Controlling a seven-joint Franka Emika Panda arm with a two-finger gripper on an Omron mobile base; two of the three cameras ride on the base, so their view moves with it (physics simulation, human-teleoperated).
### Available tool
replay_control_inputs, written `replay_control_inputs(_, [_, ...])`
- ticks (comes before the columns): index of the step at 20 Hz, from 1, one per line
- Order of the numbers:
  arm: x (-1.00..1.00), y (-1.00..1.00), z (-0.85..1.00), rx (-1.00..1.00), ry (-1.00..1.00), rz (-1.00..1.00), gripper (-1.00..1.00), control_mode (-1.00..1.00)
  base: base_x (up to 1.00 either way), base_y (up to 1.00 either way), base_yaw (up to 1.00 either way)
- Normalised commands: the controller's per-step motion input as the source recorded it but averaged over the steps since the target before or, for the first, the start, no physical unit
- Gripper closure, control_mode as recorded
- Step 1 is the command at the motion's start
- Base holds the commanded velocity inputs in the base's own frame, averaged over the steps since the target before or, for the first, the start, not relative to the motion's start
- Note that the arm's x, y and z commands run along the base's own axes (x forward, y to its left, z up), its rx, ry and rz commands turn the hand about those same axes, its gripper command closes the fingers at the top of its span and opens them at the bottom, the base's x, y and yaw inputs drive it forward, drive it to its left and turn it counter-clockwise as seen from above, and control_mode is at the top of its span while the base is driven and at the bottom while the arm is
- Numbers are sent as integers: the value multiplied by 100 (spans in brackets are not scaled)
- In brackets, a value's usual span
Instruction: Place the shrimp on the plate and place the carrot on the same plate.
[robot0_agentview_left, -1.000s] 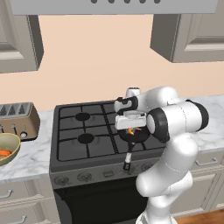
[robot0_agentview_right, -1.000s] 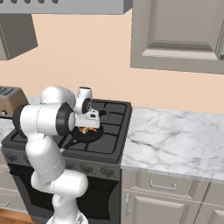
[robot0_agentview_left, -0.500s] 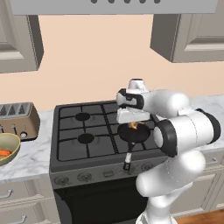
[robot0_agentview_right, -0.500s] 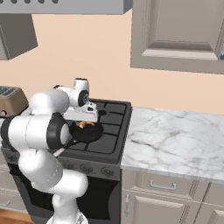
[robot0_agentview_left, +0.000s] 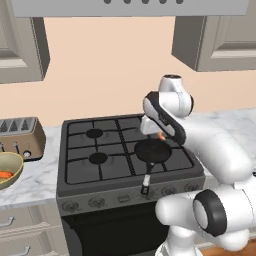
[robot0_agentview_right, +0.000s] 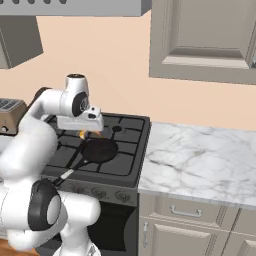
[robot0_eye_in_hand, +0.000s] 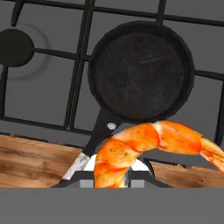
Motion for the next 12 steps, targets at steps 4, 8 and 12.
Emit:
replay_control_inputs(4, [-82, -2, 84, 0, -6, -3, 100, -100, 0, 0, 0])
replay_control_inputs(8, [-42, -2, 19, 0, -2, -4, 100, -100, 0, 0, 0])
replay_control_inputs(12, [0, 0, 0, 0, 0, 0, 100, -100, 0, 0, 0])
